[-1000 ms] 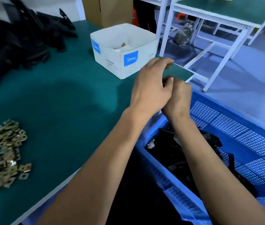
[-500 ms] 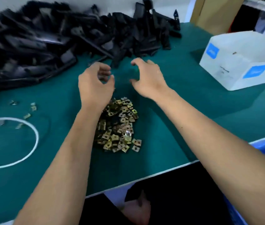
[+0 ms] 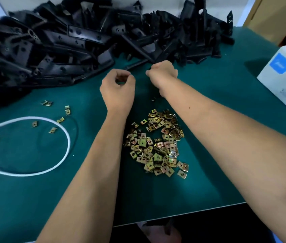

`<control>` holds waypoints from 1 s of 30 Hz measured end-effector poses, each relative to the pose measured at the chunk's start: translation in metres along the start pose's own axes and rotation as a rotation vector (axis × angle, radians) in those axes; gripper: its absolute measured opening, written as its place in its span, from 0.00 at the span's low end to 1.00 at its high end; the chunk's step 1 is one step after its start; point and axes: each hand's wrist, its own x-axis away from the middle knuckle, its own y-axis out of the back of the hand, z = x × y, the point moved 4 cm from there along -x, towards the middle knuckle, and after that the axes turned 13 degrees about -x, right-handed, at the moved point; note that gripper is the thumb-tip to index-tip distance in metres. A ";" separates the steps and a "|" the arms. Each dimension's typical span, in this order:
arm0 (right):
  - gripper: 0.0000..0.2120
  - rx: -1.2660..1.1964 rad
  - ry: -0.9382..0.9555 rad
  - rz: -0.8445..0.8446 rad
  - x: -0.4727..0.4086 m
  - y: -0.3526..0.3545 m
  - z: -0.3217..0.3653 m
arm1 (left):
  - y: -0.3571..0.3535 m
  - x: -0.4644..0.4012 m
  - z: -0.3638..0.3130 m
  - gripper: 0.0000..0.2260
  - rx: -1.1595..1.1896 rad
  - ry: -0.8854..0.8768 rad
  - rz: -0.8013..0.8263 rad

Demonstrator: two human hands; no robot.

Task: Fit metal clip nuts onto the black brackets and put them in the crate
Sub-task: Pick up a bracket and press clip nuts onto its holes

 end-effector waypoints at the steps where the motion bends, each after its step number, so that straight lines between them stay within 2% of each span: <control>1: 0.03 -0.030 0.026 0.008 0.000 0.001 0.000 | -0.001 -0.001 0.001 0.03 0.017 0.024 0.005; 4: 0.04 -0.083 0.040 0.032 0.001 0.003 0.001 | -0.003 -0.003 0.004 0.03 0.070 0.083 0.020; 6: 0.07 -0.132 0.039 -0.001 0.003 0.007 0.003 | -0.003 -0.001 0.005 0.03 0.098 0.099 0.020; 8: 0.06 -0.204 0.064 -0.071 0.011 0.014 0.006 | -0.004 -0.002 0.006 0.03 0.115 0.110 0.031; 11: 0.12 -0.269 0.210 -0.073 0.034 0.019 0.012 | -0.006 -0.004 0.011 0.05 0.203 0.163 0.075; 13: 0.11 -0.329 0.323 -0.021 0.055 0.020 0.016 | -0.008 -0.006 0.011 0.09 0.323 0.218 0.141; 16: 0.10 -0.489 0.435 0.195 0.086 0.023 0.021 | -0.011 -0.001 0.007 0.20 0.594 0.356 0.329; 20: 0.09 -0.725 0.261 0.805 0.114 0.026 0.012 | -0.007 0.009 -0.011 0.32 0.866 0.365 0.596; 22: 0.09 -0.668 0.203 0.961 0.116 0.034 0.002 | 0.001 0.005 -0.020 0.38 1.076 0.365 0.545; 24: 0.09 -0.613 0.187 1.038 0.114 0.041 -0.009 | 0.012 0.001 -0.027 0.36 1.213 0.345 0.487; 26: 0.08 -0.565 0.223 1.019 0.108 0.046 -0.015 | 0.018 0.000 -0.033 0.28 1.204 0.303 0.450; 27: 0.08 -0.546 0.252 0.949 0.102 0.047 -0.018 | 0.021 0.000 -0.034 0.25 1.193 0.291 0.422; 30: 0.10 -0.465 0.320 0.524 0.076 0.059 -0.024 | 0.037 -0.006 -0.034 0.20 1.253 0.287 0.339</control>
